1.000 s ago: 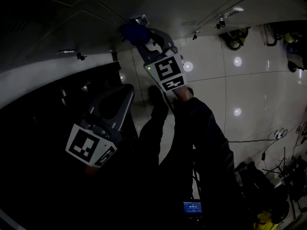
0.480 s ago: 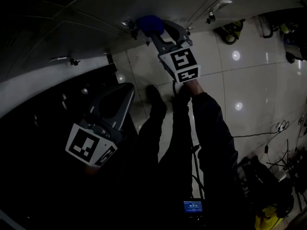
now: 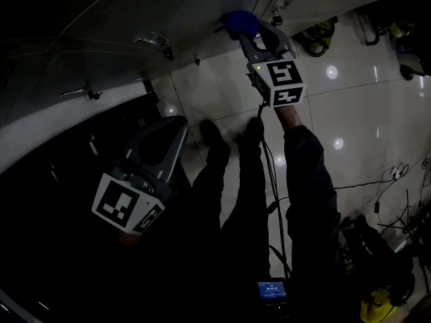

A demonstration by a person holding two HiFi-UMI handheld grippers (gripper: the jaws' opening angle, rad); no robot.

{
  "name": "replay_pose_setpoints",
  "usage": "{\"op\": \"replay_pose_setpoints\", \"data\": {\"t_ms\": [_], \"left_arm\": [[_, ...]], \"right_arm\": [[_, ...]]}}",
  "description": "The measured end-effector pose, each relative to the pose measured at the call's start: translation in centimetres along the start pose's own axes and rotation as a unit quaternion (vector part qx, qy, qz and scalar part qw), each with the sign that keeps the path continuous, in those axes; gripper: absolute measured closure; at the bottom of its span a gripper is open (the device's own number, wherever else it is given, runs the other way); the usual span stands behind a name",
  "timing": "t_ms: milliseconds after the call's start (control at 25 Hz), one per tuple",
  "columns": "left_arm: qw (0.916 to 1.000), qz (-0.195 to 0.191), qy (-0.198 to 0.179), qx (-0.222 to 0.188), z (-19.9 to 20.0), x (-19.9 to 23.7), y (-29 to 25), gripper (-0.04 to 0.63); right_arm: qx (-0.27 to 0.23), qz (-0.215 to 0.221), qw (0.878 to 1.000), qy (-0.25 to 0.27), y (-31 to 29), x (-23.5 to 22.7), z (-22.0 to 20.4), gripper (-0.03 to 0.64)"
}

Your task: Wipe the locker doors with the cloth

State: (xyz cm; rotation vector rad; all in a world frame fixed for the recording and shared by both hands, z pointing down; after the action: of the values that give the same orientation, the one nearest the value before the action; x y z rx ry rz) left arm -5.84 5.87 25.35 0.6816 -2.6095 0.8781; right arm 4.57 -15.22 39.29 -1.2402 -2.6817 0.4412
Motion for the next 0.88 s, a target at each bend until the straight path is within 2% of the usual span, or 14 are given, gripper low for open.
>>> {"op": "replay_pose_setpoints", "data": {"t_ms": [320,480,880], "left_arm": [[1.0000,0.003,0.000,0.000,0.5,-1.0,-1.4,0.615],[1.0000,0.005,0.003,0.001,0.1,-1.1,-1.5,0.615],[0.9999,0.012,0.006,-0.002,-0.6,-0.2,0.3,0.615]], "right_arm": [[0.005,-0.028,1.000,-0.009,0.9,-2.8,-0.9,0.488],[0.004,-0.033,0.999,-0.015,1.1,-2.2,-1.2,0.488],[0.003,0.092,0.996,0.012,-1.2,10.0,-1.9,0.489]]}}
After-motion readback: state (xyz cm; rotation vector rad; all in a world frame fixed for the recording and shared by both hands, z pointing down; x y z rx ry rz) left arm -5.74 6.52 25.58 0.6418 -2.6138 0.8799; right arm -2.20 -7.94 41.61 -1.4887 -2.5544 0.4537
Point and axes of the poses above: the fingertips, and each gripper's own axes: y backward along the fingers, x to its left, z out of its top, the point moved 4 cm from there along y, backward along the fingers, and after that the axes turned 8 degrees about y, right-handed, at the moved point
